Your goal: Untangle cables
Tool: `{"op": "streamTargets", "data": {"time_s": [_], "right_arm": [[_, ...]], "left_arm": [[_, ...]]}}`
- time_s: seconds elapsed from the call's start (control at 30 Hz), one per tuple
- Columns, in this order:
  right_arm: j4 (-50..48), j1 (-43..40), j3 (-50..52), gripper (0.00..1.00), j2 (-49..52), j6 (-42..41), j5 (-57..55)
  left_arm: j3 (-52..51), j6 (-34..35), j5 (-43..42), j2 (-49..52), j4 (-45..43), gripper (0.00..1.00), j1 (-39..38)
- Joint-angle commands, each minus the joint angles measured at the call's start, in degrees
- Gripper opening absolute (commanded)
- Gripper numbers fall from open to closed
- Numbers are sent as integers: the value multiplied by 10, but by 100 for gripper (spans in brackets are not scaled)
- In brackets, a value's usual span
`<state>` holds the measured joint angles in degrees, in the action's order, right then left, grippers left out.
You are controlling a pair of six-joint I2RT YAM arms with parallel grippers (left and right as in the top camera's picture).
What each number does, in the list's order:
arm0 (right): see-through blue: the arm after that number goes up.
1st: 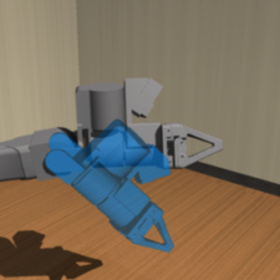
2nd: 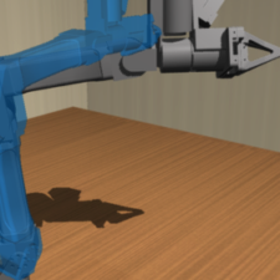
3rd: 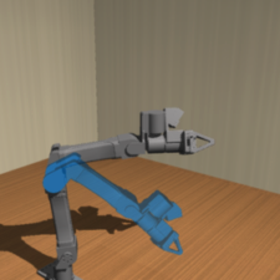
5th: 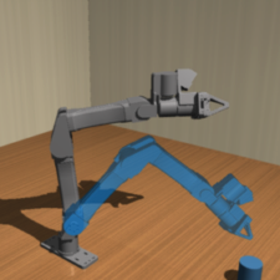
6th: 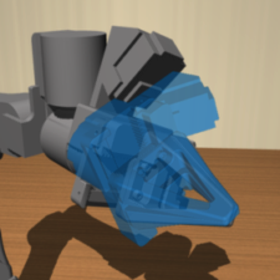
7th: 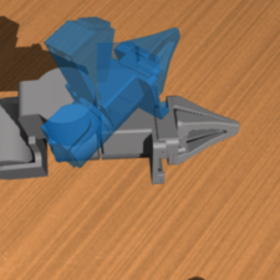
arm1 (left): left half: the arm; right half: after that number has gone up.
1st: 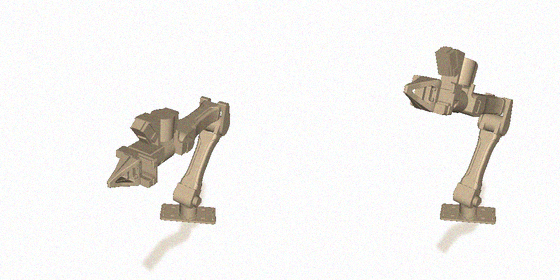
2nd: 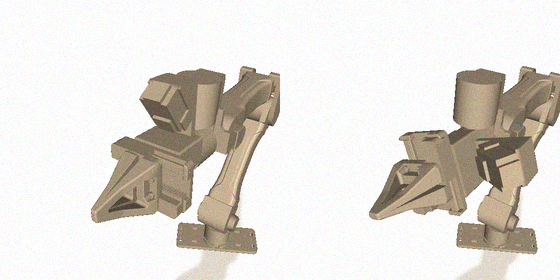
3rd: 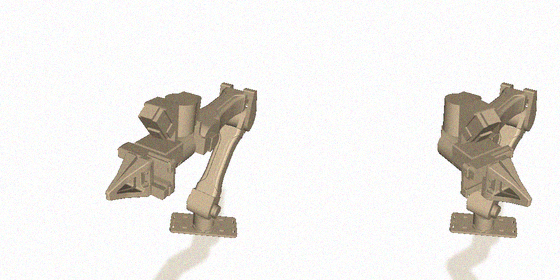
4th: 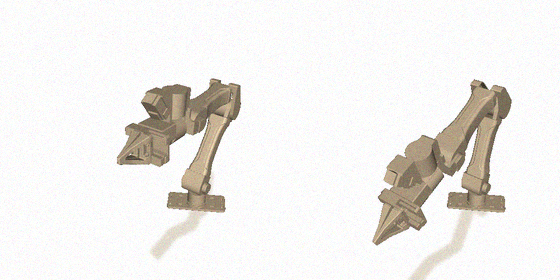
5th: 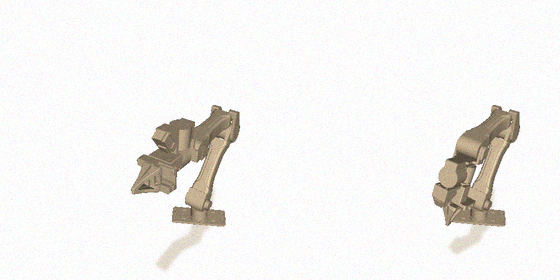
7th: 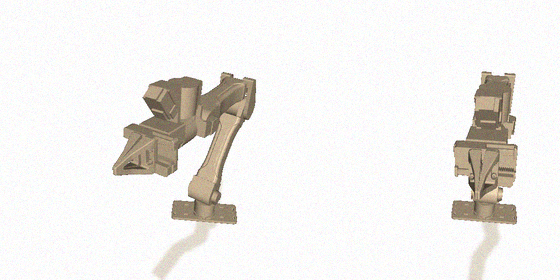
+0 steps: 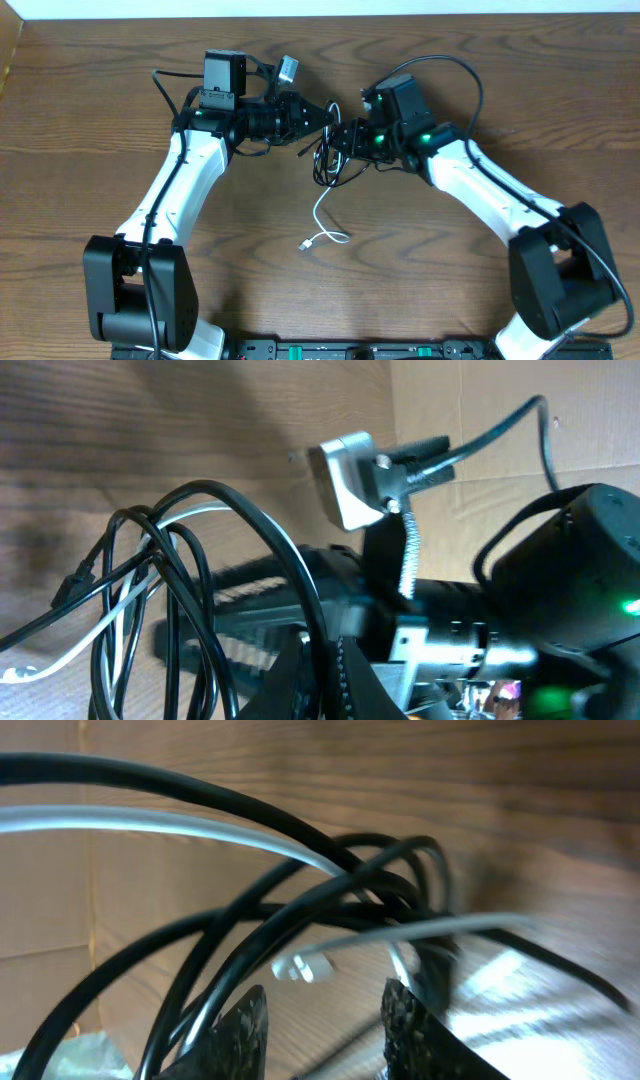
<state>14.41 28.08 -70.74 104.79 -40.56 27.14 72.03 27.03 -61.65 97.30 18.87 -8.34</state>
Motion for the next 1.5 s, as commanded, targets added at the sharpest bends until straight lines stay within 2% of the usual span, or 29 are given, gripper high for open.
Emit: {"op": "streamTargets", "data": {"time_s": [0.0,0.27,0.37,0.47,0.53,0.6,0.67,0.9,1.17,1.33,1.47], "right_arm": [[-43,19,-7,37,35,1,58],[-142,41,-7,37,99,-1,140],[-151,51,-7,37,101,4,140],[-150,58,-7,30,101,3,127],[-120,59,-7,21,101,3,92],[-78,55,-7,12,101,-9,48],[-40,44,-7,11,101,-8,14],[35,-26,-7,14,101,1,18],[163,-140,-7,22,101,124,17],[215,-193,-7,27,101,171,-7],[217,-211,-7,27,101,206,14]], "left_arm": [[10,19,-18,-1,-4,8,3],[10,25,-22,-1,-4,7,3],[10,27,-22,-1,-4,8,3],[10,35,-23,-1,-4,7,3],[10,42,-28,-1,-12,7,3],[10,55,-64,-1,-45,7,9],[10,86,-109,-1,-88,7,25],[10,100,-158,-1,-121,8,93],[10,83,-158,-1,-121,7,148],[10,31,-157,-1,-96,7,160],[10,-35,-122,-1,-15,7,153]]}}
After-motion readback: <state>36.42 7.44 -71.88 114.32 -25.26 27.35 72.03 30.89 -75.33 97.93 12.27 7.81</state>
